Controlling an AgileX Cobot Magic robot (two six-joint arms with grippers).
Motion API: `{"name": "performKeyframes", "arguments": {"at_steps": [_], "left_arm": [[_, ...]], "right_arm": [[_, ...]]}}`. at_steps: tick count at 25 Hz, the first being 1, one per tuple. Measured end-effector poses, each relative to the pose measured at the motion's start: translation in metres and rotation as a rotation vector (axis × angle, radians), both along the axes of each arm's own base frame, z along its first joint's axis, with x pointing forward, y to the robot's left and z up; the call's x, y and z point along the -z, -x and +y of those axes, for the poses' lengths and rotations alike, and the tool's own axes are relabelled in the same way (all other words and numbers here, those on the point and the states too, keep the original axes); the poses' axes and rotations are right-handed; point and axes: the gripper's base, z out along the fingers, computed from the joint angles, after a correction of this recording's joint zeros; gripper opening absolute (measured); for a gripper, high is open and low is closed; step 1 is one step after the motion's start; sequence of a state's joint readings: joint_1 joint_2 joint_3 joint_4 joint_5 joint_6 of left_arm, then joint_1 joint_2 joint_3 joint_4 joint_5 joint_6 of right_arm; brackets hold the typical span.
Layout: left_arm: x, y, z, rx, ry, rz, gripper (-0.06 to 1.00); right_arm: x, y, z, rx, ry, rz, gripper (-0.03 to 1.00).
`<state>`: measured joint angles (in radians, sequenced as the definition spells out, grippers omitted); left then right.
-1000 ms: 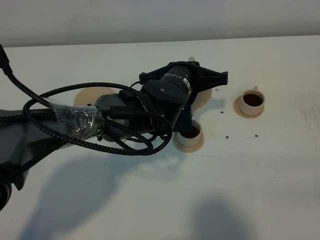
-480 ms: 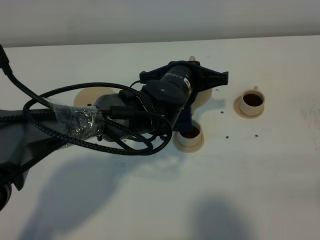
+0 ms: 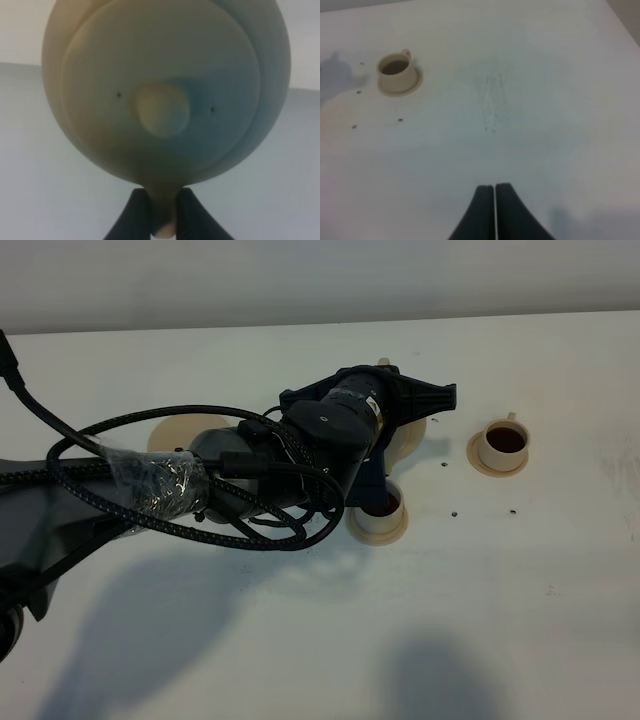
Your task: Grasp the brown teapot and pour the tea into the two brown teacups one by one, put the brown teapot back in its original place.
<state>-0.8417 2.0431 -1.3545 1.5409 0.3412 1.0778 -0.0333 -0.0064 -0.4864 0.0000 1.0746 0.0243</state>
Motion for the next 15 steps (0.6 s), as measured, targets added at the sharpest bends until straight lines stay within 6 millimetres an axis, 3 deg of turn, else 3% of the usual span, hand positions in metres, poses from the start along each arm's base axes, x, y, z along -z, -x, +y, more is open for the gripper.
{"name": "performKeyframes", "arguments": {"at_steps": [15], "left_arm": [[-0.0007, 0.0014, 0.0093, -0.19, 0.118, 0.083, 0.16]], "right_arm": [[0.0, 0.0, 0.0, 0.0, 0.0, 0.0, -0.02]]}}
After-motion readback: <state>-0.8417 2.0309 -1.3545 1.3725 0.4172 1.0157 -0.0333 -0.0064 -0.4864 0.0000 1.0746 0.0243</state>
